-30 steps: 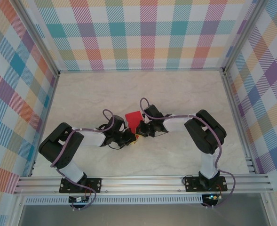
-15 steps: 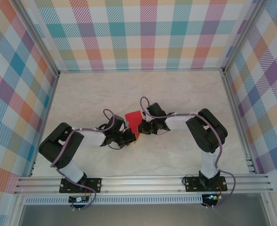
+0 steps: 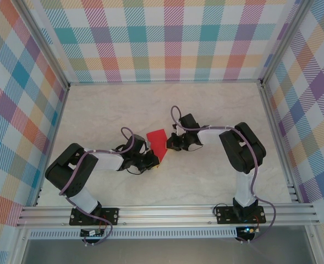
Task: Fold a paper plane with a square sheet of paper (pick it up from the middle)
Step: Third fold the triangle at the center of the table.
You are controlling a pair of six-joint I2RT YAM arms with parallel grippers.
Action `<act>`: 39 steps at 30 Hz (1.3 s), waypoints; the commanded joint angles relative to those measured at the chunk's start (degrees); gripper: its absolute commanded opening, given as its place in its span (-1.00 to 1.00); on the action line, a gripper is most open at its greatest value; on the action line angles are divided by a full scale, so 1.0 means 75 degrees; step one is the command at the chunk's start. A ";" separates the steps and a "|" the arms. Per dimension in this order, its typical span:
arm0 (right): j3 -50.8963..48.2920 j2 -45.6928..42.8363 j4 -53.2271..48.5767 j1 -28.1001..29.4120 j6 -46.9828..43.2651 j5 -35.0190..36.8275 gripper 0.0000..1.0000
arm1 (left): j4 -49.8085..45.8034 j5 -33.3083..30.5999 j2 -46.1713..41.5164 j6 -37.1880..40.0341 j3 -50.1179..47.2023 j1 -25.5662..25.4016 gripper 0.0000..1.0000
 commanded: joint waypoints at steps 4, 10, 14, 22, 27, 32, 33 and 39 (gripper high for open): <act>0.0728 0.0065 -0.0635 -0.0267 -0.0287 0.1001 -1.00 | -0.1006 -0.0287 0.0204 0.0152 -0.0080 -0.0083 -1.00; 0.0352 -0.0852 -0.0665 -0.0267 -0.0089 0.1187 -0.95 | -0.1111 -0.0298 -0.0163 0.0179 0.0168 -0.0091 -1.00; -0.0444 -0.1542 -0.0344 -0.0267 0.0351 0.0930 -0.59 | -0.1319 -0.0466 -0.0544 0.0347 0.0500 -0.0091 -0.80; -0.1466 -0.1918 0.0583 -0.0203 0.1071 -0.0001 -0.11 | -0.1772 -0.1547 -0.0699 0.0703 0.0913 -0.0078 -0.33; -0.1291 -0.1536 0.0632 -0.0126 0.1105 -0.0287 -0.08 | -0.1652 -0.1892 -0.0446 0.0685 0.1094 -0.0067 -0.33; -0.0952 -0.1054 0.0662 -0.0055 0.1065 -0.0595 -0.11 | -0.1703 -0.2125 -0.0348 0.0681 0.1085 -0.0029 -0.35; -0.0870 -0.0951 0.0669 -0.0044 0.1041 -0.0669 -0.12 | -0.1709 -0.2161 -0.0337 0.0677 0.1068 -0.0021 -0.36; -0.0504 -0.0545 0.0732 0.0062 0.0944 -0.0952 -0.23 | -0.1697 -0.2190 -0.0255 0.0684 0.1024 0.0032 -0.41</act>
